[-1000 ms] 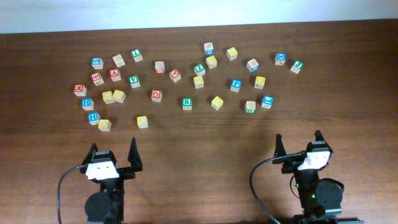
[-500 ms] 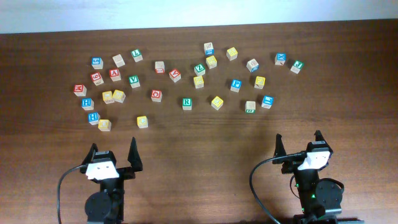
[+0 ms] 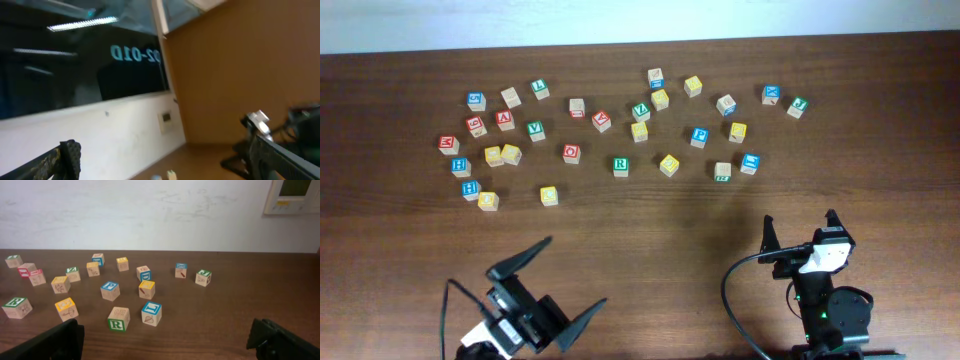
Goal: Spell out CVPR
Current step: 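Reach the left gripper to the yellow C block and grasp it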
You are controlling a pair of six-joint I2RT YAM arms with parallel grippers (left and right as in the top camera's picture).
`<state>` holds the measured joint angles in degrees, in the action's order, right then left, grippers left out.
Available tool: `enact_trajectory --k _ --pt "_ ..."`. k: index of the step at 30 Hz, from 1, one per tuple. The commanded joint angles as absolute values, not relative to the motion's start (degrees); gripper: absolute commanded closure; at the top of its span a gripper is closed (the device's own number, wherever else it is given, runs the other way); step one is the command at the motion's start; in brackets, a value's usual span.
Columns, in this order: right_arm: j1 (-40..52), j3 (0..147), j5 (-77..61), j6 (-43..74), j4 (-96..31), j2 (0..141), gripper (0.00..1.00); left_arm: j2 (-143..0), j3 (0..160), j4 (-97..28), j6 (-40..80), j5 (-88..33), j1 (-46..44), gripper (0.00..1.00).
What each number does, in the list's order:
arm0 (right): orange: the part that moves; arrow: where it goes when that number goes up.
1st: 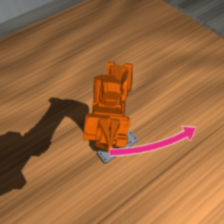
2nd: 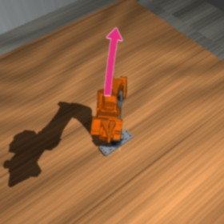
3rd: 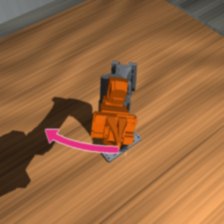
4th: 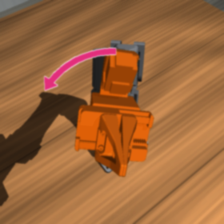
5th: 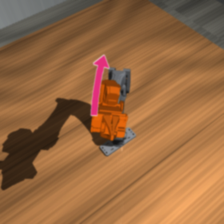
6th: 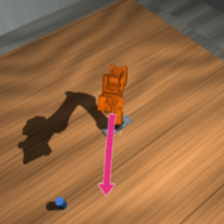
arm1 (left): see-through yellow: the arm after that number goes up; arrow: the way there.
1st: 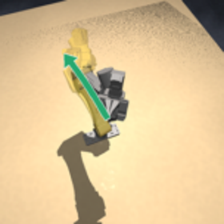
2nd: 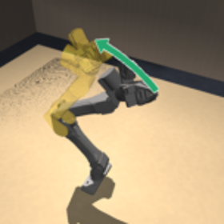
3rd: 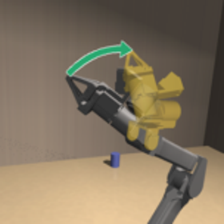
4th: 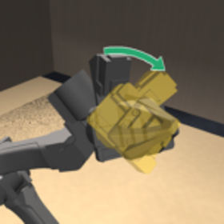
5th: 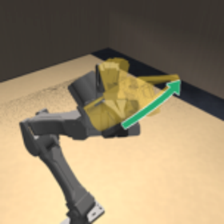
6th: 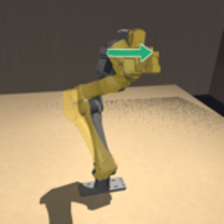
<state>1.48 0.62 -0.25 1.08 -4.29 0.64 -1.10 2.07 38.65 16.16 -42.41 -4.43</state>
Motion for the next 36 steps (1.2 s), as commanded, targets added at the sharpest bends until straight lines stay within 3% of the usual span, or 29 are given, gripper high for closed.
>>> enact_trajectory --k 1,3,4,6,8,11,14,16,18,19,21,22,36 --pt "1.10 0.32 -0.40 0.89 -4.58 0.36 0.02 -2.09 12.51 34.13 15.42 -33.61 -4.32 0.01" --pt "1.10 0.32 -0.40 0.89 -4.58 0.36 0.02 -7.99 26.85 13.89 10.11 -33.58 -4.32 0.01" --pt "1.10 0.32 -0.40 0.89 -4.58 0.36 0.02 -13.19 36.47 -4.75 6.02 -32.67 -4.27 0.01" --pt "1.10 0.32 -0.40 0.89 -4.58 0.36 0.02 -23.44 50.33 -29.12 -1.69 -33.71 -4.27 0.01" --pt "1.10 0.32 -0.40 0.89 -4.58 0.36 0.02 -30.65 57.76 -41.43 -1.58 -37.80 -4.34 0.01" --pt "1.10 0.32 -0.40 0.89 -4.58 0.36 0.02 -37.39 61.39 -42.11 -1.04 -38.11 -4.32 0.01" --pt "1.10 0.32 -0.40 0.89 -4.58 0.36 0.02 -57.34 75.90 -58.43 0.51 -36.23 -4.34 0.01" --pt "1.10 0.32 -0.40 0.89 -4.58 0.36 0.02 -70.83 80.88 -67.72 0.58 -41.32 -4.34 0.01" --pt "1.10 0.32 -0.40 0.89 -4.58 0.36 0.02 -77.56 80.88 -68.90 0.67 -39.48 -5.39 0.01" --pt "1.10 0.32 -0.40 0.89 -4.58 0.36 0.02 -79.77 80.88 -69.52 4.12 -33.10 -6.96 0.01" --pt "1.10 0.32 -0.40 0.89 -4.58 0.36 0.02 -82.76 80.84 -71.61 18.96 -6.04 -13.06 0.01" --pt "1.10 0.32 -0.40 0.89 -4.58 0.36 0.02 -83.24 80.84 -70.28 20.38 0.58 -15.07 0.01" --pt "1.10 0.32 -0.40 0.89 -4.58 0.36 0.02 -83.57 80.66 -62.17 20.34 0.12 -15.25 0.01"
